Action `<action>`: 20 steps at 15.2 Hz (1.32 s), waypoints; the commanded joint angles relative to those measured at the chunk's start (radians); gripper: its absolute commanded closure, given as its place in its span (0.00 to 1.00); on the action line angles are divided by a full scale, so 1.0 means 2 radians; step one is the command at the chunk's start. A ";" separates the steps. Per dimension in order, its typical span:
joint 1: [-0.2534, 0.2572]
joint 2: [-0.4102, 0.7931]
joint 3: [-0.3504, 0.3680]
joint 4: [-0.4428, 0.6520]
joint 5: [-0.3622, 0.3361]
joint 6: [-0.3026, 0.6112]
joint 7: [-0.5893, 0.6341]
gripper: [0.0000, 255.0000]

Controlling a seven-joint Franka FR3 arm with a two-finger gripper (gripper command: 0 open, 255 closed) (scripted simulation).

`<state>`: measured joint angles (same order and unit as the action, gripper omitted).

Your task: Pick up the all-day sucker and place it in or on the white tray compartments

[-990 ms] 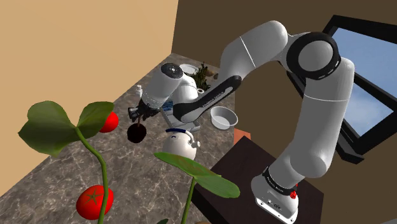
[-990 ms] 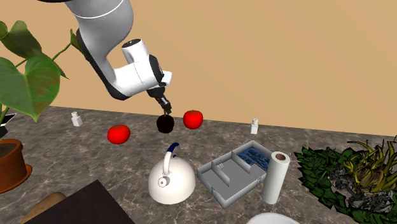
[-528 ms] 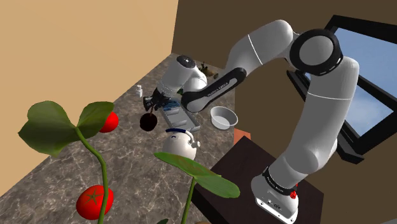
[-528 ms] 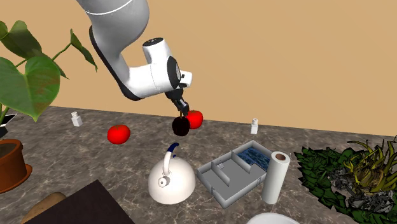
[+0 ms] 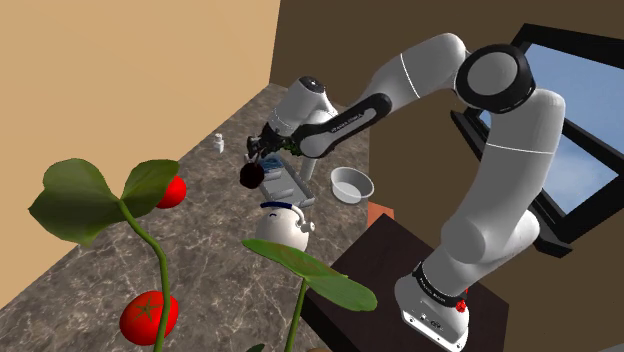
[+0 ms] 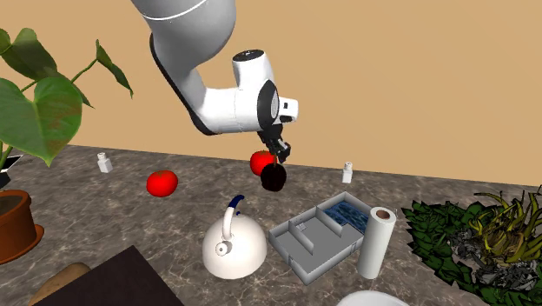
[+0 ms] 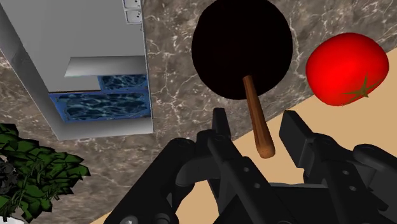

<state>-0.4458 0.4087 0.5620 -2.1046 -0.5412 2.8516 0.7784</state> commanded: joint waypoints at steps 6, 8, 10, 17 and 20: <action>-0.104 0.023 0.043 0.034 0.049 -0.024 -0.124 1.00; -0.127 0.034 0.051 0.050 0.058 -0.034 -0.154 1.00; -0.147 0.047 0.057 0.069 0.066 -0.046 -0.182 1.00; -0.176 0.085 0.058 0.116 0.072 -0.067 -0.234 1.00; -0.167 0.097 0.045 0.115 0.062 -0.053 -0.228 1.00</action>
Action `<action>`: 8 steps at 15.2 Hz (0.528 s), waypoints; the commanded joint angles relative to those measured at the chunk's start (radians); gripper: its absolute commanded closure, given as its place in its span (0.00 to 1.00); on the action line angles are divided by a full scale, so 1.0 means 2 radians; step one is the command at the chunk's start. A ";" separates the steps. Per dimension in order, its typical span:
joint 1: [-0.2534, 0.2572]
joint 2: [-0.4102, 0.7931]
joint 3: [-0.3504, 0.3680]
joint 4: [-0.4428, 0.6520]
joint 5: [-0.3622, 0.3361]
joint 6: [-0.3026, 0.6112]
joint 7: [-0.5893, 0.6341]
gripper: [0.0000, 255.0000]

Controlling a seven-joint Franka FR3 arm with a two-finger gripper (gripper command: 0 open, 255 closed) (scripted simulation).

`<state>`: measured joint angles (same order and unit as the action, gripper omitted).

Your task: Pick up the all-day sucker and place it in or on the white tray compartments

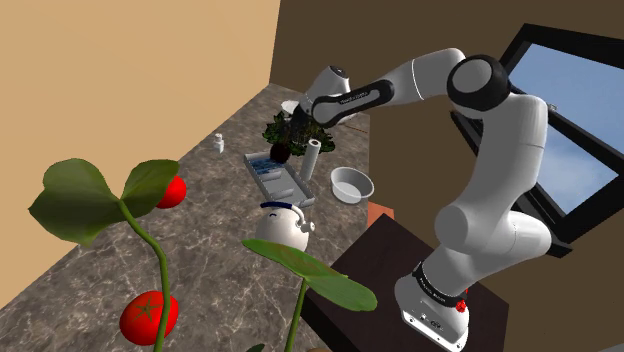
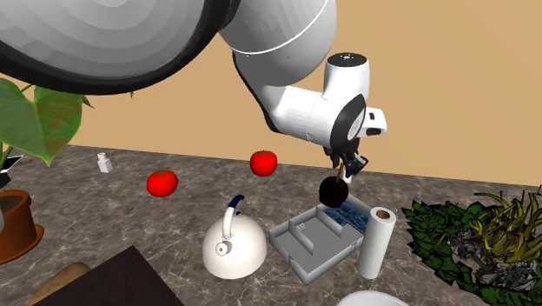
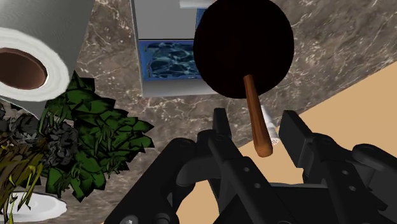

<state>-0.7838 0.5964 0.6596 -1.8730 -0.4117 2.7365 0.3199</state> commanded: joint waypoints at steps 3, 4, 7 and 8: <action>0.011 0.016 -0.016 0.000 -0.013 0.018 0.007 1.00; 0.015 0.020 -0.020 0.000 -0.016 0.023 0.008 1.00; 0.024 0.033 -0.033 0.001 -0.025 0.036 0.014 1.00; 0.028 0.038 -0.037 0.002 -0.028 0.040 0.016 1.00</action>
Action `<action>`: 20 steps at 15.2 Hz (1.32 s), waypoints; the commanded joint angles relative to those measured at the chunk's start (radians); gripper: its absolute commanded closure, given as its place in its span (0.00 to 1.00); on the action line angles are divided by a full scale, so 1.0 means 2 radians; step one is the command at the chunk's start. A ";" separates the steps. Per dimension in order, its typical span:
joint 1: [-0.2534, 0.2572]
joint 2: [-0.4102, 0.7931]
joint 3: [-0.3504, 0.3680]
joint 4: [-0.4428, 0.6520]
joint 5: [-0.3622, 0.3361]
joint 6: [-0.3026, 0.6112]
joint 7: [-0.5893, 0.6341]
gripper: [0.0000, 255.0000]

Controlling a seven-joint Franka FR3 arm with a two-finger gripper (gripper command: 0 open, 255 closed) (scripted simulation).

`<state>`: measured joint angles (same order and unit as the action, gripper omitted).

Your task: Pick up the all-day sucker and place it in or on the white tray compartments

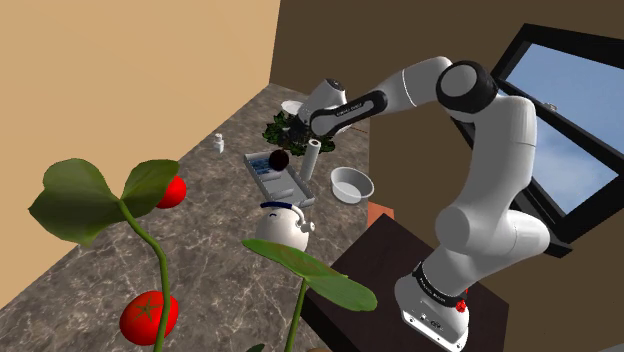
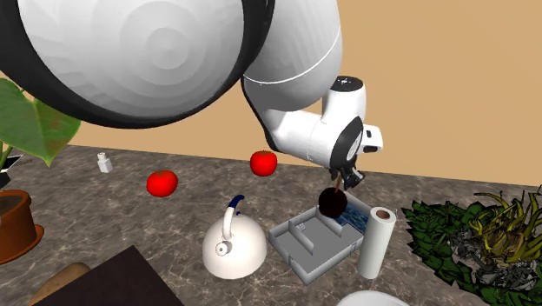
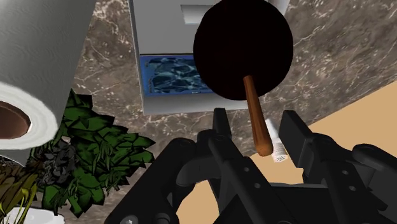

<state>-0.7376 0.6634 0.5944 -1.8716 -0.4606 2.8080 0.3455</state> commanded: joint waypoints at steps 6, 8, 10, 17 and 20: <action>0.024 0.032 -0.031 0.008 -0.019 0.030 0.013 1.00; 0.031 0.042 -0.039 0.011 -0.024 0.038 0.016 1.00; 0.034 0.046 -0.043 0.012 -0.027 0.042 0.017 1.00; 0.034 0.047 -0.042 0.015 -0.026 0.039 0.016 0.00; 0.036 0.048 -0.043 0.016 -0.026 0.040 0.017 0.00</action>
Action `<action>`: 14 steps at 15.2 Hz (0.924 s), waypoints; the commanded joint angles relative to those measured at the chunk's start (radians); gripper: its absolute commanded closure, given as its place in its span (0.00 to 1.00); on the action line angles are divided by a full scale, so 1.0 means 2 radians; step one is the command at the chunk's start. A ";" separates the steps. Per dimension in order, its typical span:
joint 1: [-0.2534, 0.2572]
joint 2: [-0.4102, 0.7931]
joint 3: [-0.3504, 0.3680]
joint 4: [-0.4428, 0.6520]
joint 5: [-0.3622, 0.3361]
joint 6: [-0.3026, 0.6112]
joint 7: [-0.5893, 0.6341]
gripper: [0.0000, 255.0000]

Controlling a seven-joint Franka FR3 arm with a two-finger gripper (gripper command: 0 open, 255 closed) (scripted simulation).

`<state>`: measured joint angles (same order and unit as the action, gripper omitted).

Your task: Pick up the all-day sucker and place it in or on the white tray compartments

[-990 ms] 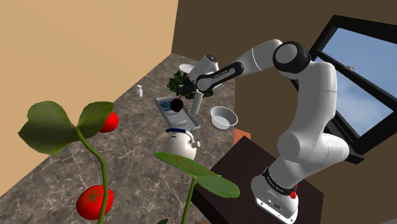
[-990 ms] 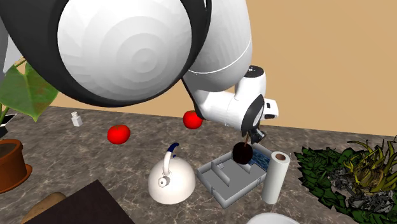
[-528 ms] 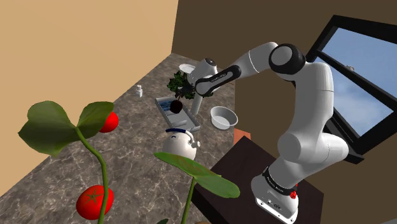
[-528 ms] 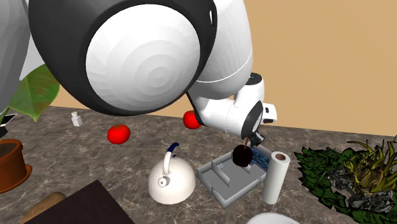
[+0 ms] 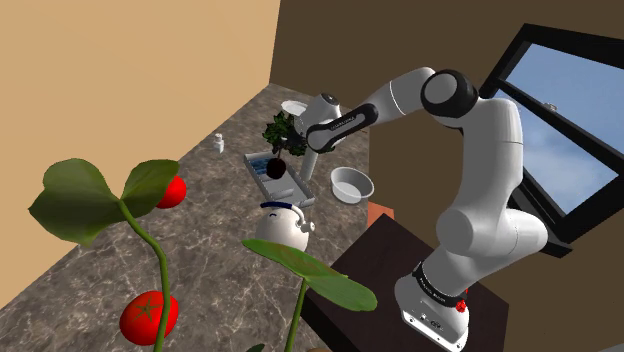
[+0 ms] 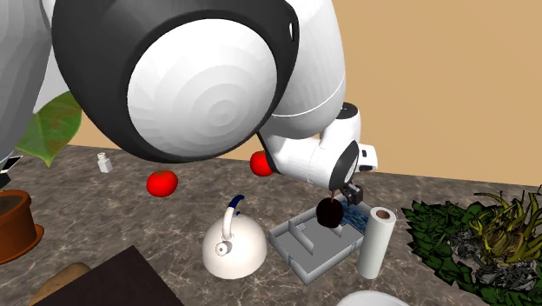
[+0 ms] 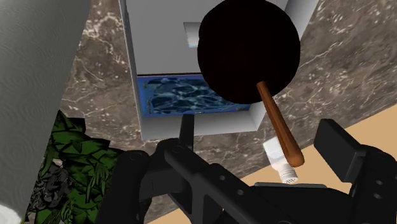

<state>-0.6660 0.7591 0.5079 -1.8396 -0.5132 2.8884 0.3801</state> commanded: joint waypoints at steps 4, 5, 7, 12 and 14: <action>-0.027 -0.034 0.022 -0.032 0.010 -0.007 -0.008 0.00; -0.041 -0.051 0.035 -0.045 0.017 -0.012 -0.012 0.00; -0.052 -0.063 0.045 -0.055 0.023 -0.016 -0.017 0.00; -0.052 -0.063 0.045 -0.055 0.023 -0.016 -0.017 0.00; -0.052 -0.063 0.045 -0.055 0.023 -0.016 -0.017 0.00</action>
